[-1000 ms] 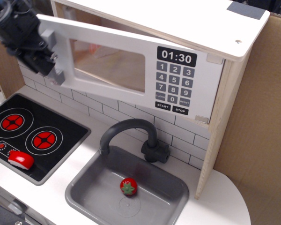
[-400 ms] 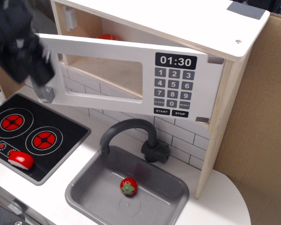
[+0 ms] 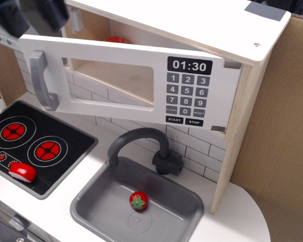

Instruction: Open microwave

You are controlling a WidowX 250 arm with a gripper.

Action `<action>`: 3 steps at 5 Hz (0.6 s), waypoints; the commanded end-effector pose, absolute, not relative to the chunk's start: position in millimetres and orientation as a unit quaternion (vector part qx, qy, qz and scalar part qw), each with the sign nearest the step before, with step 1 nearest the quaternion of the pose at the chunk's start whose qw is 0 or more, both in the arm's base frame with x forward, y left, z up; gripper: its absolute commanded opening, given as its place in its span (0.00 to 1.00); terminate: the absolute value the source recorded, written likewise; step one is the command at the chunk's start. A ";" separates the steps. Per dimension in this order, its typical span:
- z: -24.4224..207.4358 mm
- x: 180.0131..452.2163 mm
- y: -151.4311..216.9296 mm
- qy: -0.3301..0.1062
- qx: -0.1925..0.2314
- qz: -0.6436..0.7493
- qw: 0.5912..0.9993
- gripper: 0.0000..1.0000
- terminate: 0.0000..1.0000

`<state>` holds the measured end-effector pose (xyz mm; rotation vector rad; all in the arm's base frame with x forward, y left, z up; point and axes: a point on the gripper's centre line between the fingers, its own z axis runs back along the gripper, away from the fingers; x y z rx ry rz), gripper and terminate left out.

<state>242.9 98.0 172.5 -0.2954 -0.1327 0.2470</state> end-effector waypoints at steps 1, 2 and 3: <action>168.6 286.4 143.8 -0.125 -0.068 0.178 0.974 1.00 0.00; 157.4 298.0 157.3 -0.126 -0.062 0.202 0.969 1.00 0.00; 151.9 303.1 161.5 -0.118 -0.062 0.215 0.967 1.00 0.00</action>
